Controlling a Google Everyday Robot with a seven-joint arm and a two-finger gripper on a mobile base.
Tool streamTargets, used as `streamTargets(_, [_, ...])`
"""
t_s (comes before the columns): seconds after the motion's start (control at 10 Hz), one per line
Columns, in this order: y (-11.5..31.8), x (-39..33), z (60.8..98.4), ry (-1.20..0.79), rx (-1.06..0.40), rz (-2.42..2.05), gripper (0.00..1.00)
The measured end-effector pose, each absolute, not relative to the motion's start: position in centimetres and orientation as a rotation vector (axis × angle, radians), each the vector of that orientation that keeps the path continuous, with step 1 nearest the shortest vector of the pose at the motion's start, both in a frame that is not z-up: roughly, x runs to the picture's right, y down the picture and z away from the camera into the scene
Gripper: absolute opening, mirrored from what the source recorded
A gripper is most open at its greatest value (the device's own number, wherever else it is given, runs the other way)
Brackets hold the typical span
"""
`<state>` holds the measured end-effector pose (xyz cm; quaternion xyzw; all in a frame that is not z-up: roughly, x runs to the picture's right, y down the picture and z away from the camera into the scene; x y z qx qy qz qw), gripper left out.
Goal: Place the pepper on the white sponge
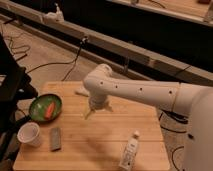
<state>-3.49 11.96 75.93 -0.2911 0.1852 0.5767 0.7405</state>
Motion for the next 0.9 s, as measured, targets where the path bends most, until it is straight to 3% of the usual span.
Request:
streamTargets(0.4, [8.6,-12.0,79.6,0.361,-0.661,1.264,0.8])
streamTargets(0.6, [5.8,-18.1,79.6,0.284,-0.675,1.243,0.8])
streamTargets(0.9, [4.7,-20.5,79.1,0.237,-0.693,1.238,0.8])
